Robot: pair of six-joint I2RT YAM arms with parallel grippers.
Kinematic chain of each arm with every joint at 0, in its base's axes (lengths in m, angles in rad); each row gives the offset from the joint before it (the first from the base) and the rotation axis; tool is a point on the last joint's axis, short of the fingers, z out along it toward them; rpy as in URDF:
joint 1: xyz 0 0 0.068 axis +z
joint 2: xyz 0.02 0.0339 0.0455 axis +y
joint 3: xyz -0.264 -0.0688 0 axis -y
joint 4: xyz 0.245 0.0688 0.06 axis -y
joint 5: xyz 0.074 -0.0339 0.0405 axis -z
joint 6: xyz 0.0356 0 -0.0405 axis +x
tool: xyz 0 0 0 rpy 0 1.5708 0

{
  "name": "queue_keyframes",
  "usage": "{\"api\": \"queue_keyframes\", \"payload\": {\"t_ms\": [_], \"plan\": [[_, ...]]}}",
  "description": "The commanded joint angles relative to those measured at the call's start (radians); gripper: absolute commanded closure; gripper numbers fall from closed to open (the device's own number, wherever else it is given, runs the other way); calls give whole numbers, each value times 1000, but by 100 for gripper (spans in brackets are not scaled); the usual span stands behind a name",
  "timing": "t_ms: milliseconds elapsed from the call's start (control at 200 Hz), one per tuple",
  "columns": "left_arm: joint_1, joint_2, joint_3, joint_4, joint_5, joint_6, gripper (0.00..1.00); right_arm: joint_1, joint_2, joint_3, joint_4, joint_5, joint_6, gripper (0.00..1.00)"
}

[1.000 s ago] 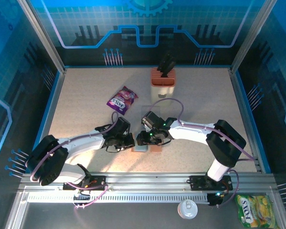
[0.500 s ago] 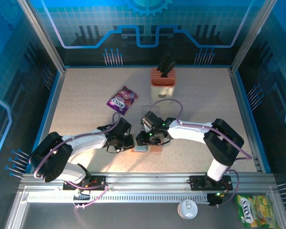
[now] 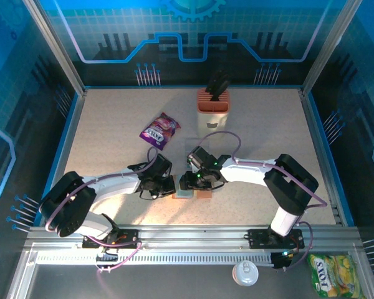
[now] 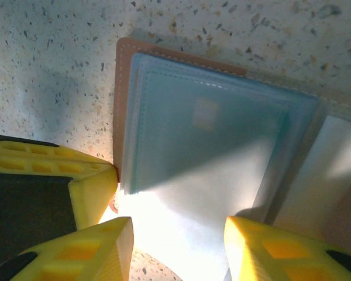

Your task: Take the credit cards out of the card holder

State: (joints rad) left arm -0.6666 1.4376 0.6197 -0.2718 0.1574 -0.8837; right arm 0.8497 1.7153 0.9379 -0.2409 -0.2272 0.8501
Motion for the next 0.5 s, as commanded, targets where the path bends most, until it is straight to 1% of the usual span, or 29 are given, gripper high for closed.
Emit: {"api": "queue_keyframes", "payload": {"t_ms": [0, 125, 215, 370, 495], "plan": [[4, 12, -6, -9, 1, 9, 90, -15, -14, -29, -6, -3, 14, 53], [5, 10, -3, -15, -2, 11, 90, -19, -33, -42, -11, 7, 16, 54], [4, 2, -5, -5, 2, 12, 86, -18, -39, -51, -5, 7, 21, 54], [4, -18, 7, -24, -10, 16, 82, -18, -41, -53, 6, 5, 25, 54], [4, -41, 21, -45, -18, 18, 82, -20, -39, -52, 8, 1, 24, 54]]}}
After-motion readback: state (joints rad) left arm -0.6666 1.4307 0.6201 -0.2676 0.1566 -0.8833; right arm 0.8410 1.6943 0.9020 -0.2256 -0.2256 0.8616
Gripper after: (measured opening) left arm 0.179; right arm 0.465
